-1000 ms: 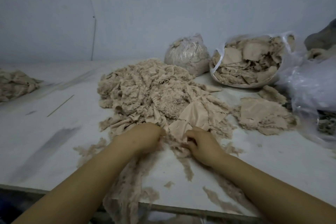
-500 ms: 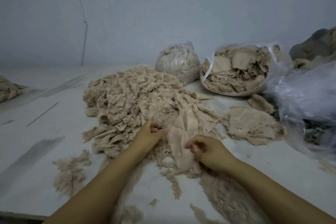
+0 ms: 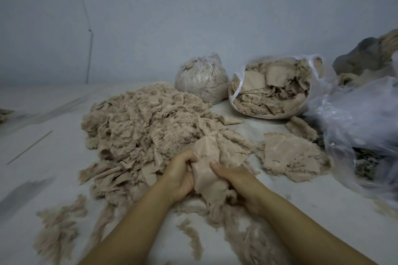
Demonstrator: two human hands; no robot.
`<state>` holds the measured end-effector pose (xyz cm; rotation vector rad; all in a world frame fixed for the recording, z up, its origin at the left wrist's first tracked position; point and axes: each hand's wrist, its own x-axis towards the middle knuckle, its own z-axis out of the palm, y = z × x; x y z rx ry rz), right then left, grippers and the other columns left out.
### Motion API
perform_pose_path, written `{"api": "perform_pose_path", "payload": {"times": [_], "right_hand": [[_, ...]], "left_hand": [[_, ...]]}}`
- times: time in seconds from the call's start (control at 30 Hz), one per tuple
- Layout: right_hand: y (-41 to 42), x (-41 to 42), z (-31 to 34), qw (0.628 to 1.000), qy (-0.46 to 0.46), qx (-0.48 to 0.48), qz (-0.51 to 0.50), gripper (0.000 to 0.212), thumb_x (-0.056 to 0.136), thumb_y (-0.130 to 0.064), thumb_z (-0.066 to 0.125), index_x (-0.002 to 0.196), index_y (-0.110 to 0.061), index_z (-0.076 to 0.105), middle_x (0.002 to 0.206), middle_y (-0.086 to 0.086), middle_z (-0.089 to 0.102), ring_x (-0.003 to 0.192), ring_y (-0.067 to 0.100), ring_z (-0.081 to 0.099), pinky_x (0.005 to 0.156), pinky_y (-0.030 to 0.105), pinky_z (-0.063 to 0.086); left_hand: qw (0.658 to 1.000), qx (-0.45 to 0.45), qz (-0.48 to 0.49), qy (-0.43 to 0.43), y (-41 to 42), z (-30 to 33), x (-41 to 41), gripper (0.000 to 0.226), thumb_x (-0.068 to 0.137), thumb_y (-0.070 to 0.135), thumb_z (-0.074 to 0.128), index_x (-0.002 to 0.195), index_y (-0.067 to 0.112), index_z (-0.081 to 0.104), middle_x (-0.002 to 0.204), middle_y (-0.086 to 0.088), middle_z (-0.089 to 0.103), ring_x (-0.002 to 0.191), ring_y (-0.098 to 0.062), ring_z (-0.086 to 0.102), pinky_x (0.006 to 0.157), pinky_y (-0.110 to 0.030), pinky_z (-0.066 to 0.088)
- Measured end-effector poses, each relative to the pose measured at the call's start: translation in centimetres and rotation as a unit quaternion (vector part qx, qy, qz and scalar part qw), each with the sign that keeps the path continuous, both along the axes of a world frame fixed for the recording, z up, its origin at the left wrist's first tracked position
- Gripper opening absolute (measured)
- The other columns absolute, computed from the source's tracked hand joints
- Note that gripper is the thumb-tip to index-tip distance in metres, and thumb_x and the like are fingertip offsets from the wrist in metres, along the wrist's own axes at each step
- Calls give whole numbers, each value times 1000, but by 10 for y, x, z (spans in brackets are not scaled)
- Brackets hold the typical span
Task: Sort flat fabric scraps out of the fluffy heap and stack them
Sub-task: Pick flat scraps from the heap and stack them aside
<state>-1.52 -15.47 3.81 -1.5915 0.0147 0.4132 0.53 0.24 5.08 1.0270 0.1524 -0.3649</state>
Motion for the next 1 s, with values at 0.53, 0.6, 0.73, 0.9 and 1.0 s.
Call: {"api": "perform_pose_path", "payload": {"times": [0.53, 0.6, 0.73, 0.9, 1.0], "right_hand": [[-3, -3, -15, 979, -158, 57, -114, 41, 67, -1, 83, 92, -11, 52, 72, 8, 52, 66, 19, 50, 63, 34, 45], [-8, -3, -14, 978, -141, 101, -117, 38, 71, -1, 79, 97, -8, 52, 82, 17, 60, 75, 28, 58, 73, 45, 50], [-9, -2, -10, 978, -151, 109, -99, 34, 79, -12, 74, 109, -9, 57, 103, 14, 70, 93, 31, 68, 84, 45, 55], [-5, -3, -12, 969, -188, 111, -118, 19, 85, -17, 67, 102, -11, 60, 91, 13, 72, 85, 28, 68, 74, 36, 55], [-6, -2, -14, 969, -143, 162, -117, 24, 83, -34, 64, 91, -11, 63, 82, 9, 68, 79, 22, 64, 74, 36, 52]], "left_hand": [[959, 169, 216, -69, -2, -21, 25, 16, 83, 9, 69, 73, 8, 56, 49, -1, 62, 40, -11, 55, 45, -23, 46], [920, 279, 241, -134, 6, -23, 27, 16, 84, 16, 70, 86, 11, 56, 58, 2, 65, 44, -8, 55, 45, -21, 45], [807, 421, 239, -338, 1, -17, 13, 26, 86, 45, 62, 104, 26, 59, 94, 12, 62, 82, 3, 60, 66, -10, 46], [887, 314, -21, -338, -27, -6, -1, 21, 87, 36, 59, 70, 26, 67, 69, 11, 66, 65, -4, 59, 60, -13, 45], [918, 265, -66, -288, -24, -10, -3, 30, 81, 38, 61, 64, 13, 58, 60, -1, 53, 58, -14, 48, 53, -20, 39]]}}
